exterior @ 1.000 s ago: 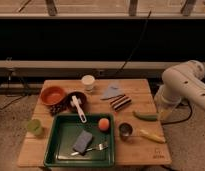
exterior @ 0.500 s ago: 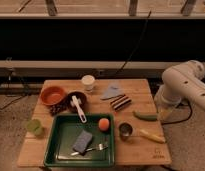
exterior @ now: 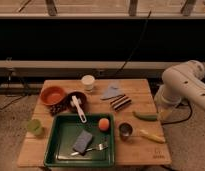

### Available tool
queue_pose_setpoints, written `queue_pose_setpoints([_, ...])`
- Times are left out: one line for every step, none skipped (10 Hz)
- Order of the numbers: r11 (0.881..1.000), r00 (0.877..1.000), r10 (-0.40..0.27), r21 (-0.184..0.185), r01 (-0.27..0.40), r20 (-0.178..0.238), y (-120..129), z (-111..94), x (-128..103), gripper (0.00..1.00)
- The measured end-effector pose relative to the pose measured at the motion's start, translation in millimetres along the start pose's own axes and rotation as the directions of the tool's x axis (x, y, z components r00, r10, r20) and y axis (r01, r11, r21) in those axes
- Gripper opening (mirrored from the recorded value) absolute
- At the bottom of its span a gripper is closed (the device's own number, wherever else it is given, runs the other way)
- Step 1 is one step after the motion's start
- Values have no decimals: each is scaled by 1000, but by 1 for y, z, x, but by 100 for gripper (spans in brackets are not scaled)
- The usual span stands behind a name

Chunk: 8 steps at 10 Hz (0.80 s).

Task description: Place sponge in paper cup

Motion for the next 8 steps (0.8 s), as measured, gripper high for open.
queue_pose_setpoints([1000,1000,0,0,0,0,0,0,0,65])
queue_pose_setpoints([1000,1000,0,0,0,0,0,0,0,65])
queue_pose_setpoints([1000,1000,0,0,0,0,0,0,0,65])
queue_pose_setpoints([1000,1000,-1,-1,1,0,-1,0,0,65])
queue_pose_setpoints([1000,1000,-10,-9,10,1,-1,1,-1,65])
queue_pose_setpoints([999,999,-38,-14,38,19,-1,3,-6,65])
queue_pose_setpoints([997,996,-74,-22,75,41,1,4,-16,65])
queue_pose_setpoints([993,992,-109,-28,111,62,4,5,-29,65])
